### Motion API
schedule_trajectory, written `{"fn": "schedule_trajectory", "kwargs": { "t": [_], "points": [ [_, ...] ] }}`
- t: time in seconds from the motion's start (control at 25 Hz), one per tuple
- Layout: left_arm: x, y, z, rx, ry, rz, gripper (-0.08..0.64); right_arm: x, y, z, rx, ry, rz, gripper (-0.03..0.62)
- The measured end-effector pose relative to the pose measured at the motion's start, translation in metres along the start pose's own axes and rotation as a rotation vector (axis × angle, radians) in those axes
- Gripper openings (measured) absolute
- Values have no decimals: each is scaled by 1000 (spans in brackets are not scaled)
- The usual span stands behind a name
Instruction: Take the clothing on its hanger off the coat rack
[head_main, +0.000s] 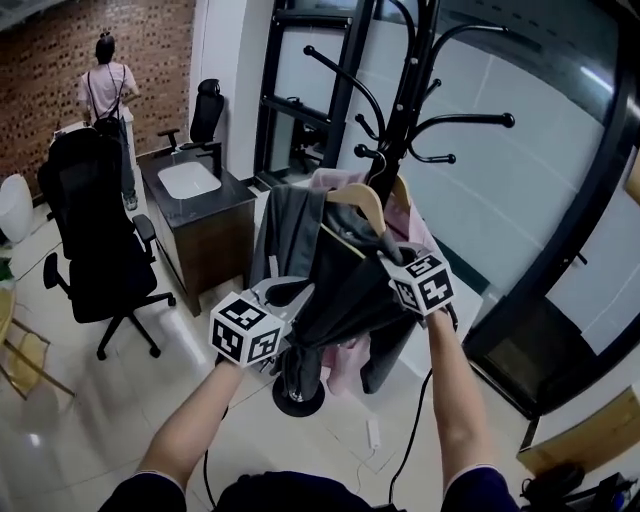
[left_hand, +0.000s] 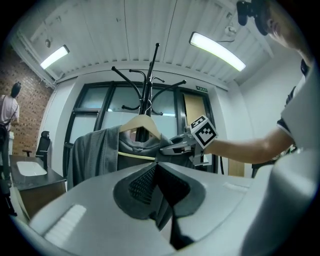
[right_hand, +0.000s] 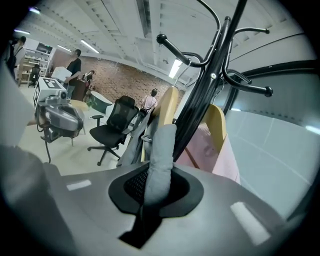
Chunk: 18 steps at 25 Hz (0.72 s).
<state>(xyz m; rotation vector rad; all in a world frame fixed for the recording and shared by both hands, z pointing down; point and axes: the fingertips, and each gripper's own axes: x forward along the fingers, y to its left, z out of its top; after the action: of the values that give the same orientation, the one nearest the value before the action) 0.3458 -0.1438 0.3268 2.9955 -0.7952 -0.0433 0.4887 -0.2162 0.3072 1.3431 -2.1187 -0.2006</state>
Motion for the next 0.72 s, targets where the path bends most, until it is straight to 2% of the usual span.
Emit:
{"fn": "schedule_trajectory", "kwargs": {
  "t": [0.16, 0.4, 0.56, 0.72],
  "points": [
    [-11, 6, -10, -12, 14, 27, 12, -7, 4, -3, 14, -10, -20, 20],
    [-15, 13, 1, 1, -5, 57, 12, -38, -2, 29, -16, -103, -39, 20],
    [-35, 23, 8, 15, -13, 111, 12, -58, 21, 32, -42, -155, 3, 20],
    [-57, 38, 32, 45, -56, 191, 12, -69, 42, 44, -77, -200, 49, 20]
  ]
}}
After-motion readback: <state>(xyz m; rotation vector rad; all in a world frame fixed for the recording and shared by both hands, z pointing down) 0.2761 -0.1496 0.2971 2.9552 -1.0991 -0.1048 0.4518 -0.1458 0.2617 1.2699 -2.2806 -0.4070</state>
